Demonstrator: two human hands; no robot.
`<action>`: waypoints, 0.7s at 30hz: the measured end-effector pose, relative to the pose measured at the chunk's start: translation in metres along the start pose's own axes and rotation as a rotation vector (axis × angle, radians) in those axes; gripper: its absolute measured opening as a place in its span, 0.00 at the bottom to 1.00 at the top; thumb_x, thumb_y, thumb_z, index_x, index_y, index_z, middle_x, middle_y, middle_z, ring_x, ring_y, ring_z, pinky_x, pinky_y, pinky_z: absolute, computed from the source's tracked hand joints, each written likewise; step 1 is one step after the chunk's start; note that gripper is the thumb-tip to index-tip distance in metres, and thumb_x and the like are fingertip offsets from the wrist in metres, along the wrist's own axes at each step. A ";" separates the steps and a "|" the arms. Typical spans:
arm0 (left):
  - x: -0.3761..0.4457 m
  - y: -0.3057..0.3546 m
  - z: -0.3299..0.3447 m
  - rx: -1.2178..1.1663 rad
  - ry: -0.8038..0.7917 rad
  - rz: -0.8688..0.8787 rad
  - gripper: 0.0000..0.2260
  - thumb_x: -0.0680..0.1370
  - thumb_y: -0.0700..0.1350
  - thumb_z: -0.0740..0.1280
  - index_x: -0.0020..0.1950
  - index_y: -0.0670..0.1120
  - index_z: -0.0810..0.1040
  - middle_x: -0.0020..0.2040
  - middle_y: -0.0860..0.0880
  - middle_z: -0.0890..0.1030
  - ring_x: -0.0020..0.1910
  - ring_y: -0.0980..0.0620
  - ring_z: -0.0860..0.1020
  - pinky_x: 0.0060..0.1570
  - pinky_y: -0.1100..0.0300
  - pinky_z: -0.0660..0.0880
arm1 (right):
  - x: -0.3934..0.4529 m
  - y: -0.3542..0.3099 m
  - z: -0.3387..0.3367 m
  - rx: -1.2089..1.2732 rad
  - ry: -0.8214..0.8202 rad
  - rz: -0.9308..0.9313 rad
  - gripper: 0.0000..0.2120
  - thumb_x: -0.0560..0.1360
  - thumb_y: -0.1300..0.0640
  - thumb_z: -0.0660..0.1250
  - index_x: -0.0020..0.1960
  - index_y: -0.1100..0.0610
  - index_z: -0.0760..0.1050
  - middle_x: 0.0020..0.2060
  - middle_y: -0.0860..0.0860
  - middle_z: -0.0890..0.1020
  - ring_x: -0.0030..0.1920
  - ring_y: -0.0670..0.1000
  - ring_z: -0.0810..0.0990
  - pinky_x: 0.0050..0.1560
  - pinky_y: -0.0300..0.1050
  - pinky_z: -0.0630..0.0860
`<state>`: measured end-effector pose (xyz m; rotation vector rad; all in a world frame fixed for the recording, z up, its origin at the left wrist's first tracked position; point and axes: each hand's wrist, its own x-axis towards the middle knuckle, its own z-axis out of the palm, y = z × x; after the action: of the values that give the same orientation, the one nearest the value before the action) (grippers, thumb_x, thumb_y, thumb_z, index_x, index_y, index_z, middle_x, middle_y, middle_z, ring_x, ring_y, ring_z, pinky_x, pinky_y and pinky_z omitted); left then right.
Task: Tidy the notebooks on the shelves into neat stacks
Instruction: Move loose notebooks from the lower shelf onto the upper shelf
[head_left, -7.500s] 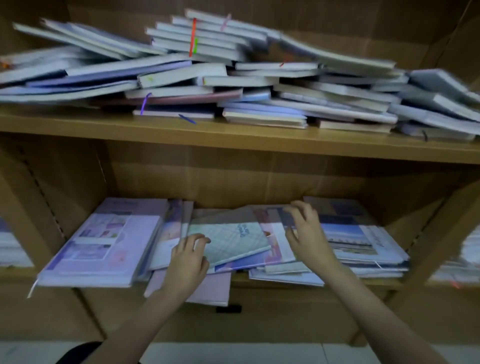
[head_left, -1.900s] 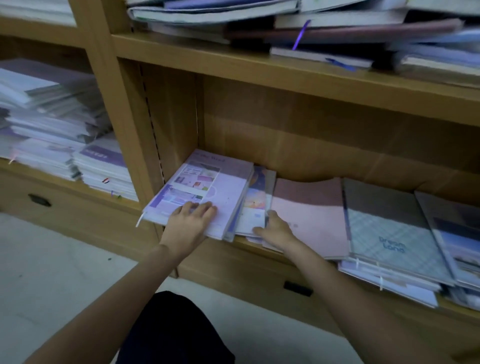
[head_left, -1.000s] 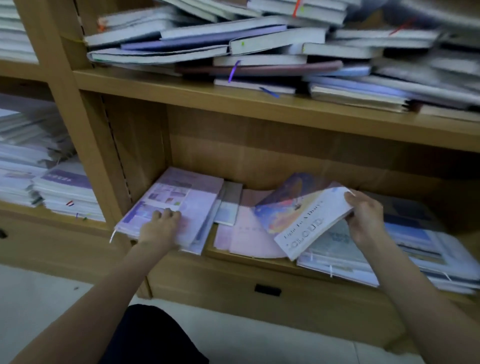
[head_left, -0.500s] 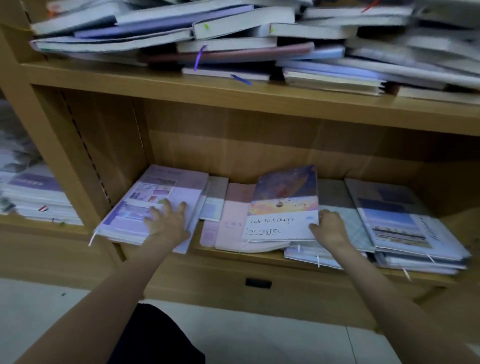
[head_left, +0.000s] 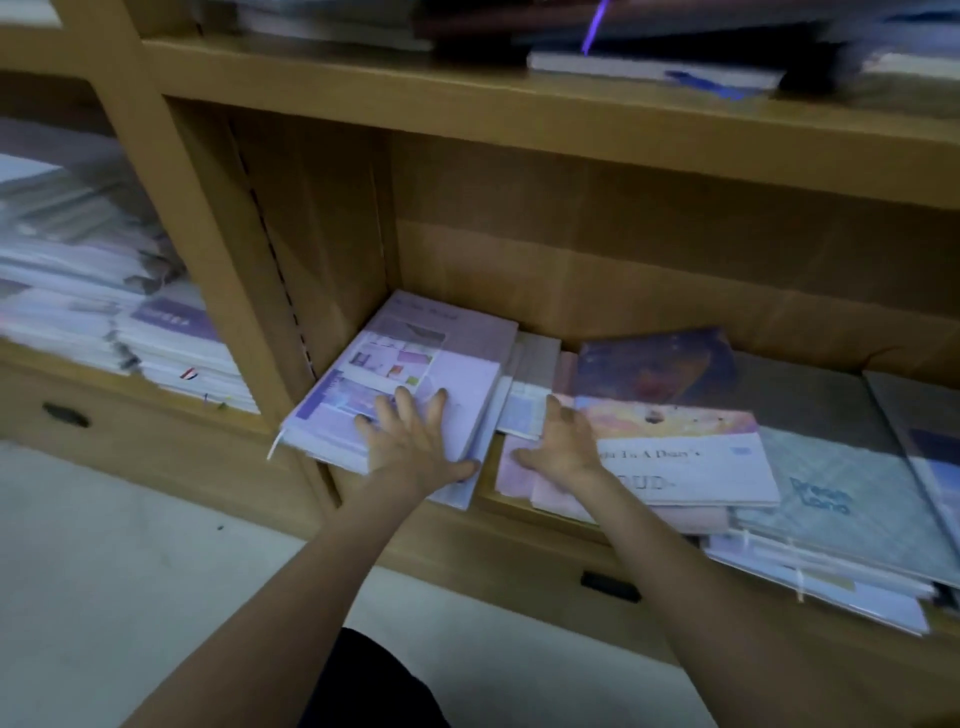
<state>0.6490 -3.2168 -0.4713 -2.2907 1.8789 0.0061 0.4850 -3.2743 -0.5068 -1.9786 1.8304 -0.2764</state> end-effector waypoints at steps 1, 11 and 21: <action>0.001 0.000 -0.001 -0.001 -0.001 0.000 0.43 0.69 0.73 0.57 0.75 0.54 0.45 0.70 0.40 0.55 0.67 0.37 0.58 0.62 0.42 0.61 | 0.004 0.000 0.003 -0.018 0.053 0.012 0.36 0.69 0.48 0.73 0.69 0.61 0.61 0.65 0.58 0.70 0.65 0.60 0.66 0.64 0.50 0.65; 0.004 0.002 -0.002 -0.028 0.004 0.015 0.40 0.71 0.70 0.59 0.74 0.53 0.46 0.71 0.40 0.54 0.68 0.37 0.56 0.64 0.41 0.60 | 0.032 -0.011 0.001 0.981 0.137 0.233 0.33 0.69 0.61 0.73 0.69 0.58 0.61 0.64 0.56 0.72 0.63 0.57 0.73 0.64 0.56 0.71; 0.002 0.003 -0.004 -0.031 -0.014 0.019 0.40 0.72 0.69 0.59 0.74 0.53 0.45 0.72 0.41 0.53 0.69 0.37 0.56 0.65 0.41 0.60 | 0.039 -0.005 -0.021 1.348 0.104 0.360 0.10 0.73 0.71 0.65 0.51 0.64 0.68 0.49 0.62 0.78 0.40 0.51 0.79 0.42 0.42 0.79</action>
<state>0.6457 -3.2198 -0.4684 -2.2864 1.9066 0.0540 0.4847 -3.3163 -0.4913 -0.6946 1.3295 -1.1269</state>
